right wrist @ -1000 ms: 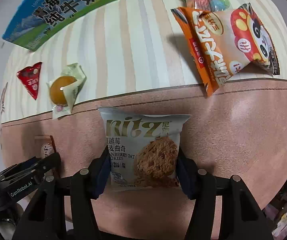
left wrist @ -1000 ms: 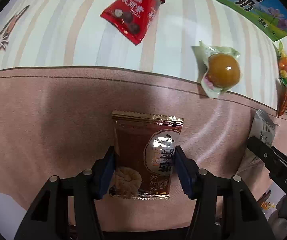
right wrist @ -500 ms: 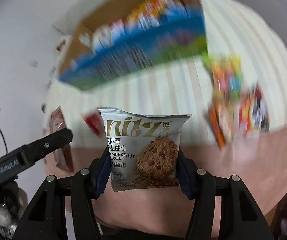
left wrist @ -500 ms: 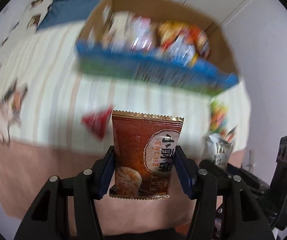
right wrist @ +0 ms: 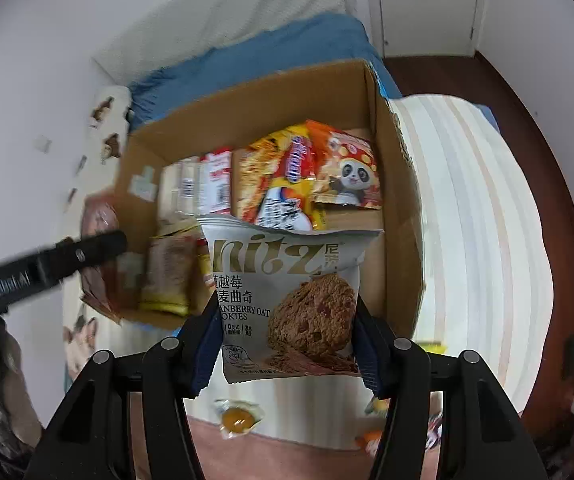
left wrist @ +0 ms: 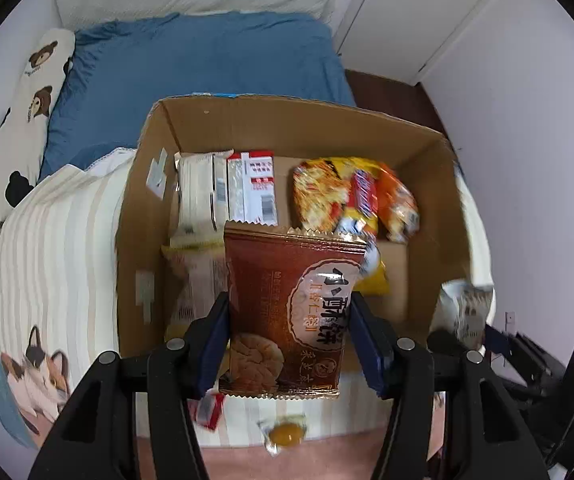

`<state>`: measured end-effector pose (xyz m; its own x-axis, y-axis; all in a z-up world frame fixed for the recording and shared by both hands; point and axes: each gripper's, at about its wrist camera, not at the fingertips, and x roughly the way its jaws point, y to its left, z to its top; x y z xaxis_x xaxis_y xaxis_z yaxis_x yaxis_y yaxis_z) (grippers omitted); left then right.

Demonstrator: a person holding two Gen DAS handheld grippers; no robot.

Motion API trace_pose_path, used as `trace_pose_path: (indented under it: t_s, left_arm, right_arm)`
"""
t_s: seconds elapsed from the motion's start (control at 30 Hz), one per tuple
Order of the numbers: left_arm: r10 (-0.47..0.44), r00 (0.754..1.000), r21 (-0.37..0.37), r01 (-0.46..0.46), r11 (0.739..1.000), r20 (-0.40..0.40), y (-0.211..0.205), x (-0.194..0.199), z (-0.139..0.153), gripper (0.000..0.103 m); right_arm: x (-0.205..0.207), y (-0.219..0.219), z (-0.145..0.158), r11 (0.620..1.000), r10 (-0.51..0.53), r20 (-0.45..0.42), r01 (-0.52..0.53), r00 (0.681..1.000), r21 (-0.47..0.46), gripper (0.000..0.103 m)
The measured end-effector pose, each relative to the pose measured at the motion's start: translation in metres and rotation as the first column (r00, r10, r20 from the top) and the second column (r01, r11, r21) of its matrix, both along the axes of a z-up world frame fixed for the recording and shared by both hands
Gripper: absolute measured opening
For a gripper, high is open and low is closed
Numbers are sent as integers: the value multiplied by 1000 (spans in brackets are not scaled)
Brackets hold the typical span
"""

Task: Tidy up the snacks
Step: 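Carry both cookie packs into the box and open both tools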

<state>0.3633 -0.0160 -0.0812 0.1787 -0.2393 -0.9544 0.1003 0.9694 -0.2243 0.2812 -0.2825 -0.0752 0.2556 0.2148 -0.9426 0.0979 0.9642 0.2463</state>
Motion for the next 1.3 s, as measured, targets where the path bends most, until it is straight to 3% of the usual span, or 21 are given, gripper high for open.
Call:
trace_pose_path:
  t_s: [0.17, 0.5, 0.57, 0.6, 0.63, 0.67, 0.7, 1.1, 1.3]
  left_arm:
    - [7, 996, 33, -5, 999, -87, -6, 43, -43, 54]
    - [9, 974, 48, 2, 999, -228, -12, 74, -114, 54]
    - [-5, 964, 35, 15, 999, -266, -12, 75, -124, 59]
    - [-2, 963, 36, 12, 999, -271, -12, 76, -127, 65]
    - [1, 964, 36, 9, 999, -267, -11, 75, -127, 72]
    - [0, 966, 33, 9, 999, -260, -10, 75, -127, 88]
    - [0, 968, 31, 8, 999, -252, -9, 75, -125, 92]
    - [7, 983, 17, -4, 1000, -186, 0, 59, -94, 94]
    - [16, 996, 61, -11, 998, -88, 2, 30, -71, 94]
  right_arm:
    - [26, -6, -29, 1000, -5, -63, 4, 998, -23, 60]
    - [50, -1, -72, 997, -1, -144, -10, 990, -73, 63]
    - [50, -1, -72, 998, 2, -165, -12, 986, -63, 74]
    - [51, 0, -72, 998, 2, -171, -12, 985, -58, 90]
    - [52, 2, -71, 998, 1, -175, -11, 985, -60, 99]
    - [53, 2, -71, 998, -1, -176, -10, 984, -63, 99]
    - [54, 2, -71, 998, -4, -178, -8, 984, -65, 99]
    - [45, 5, -65, 998, -22, -161, 12, 987, -62, 99]
    - [37, 5, -54, 998, -28, -128, 20, 991, -63, 99]
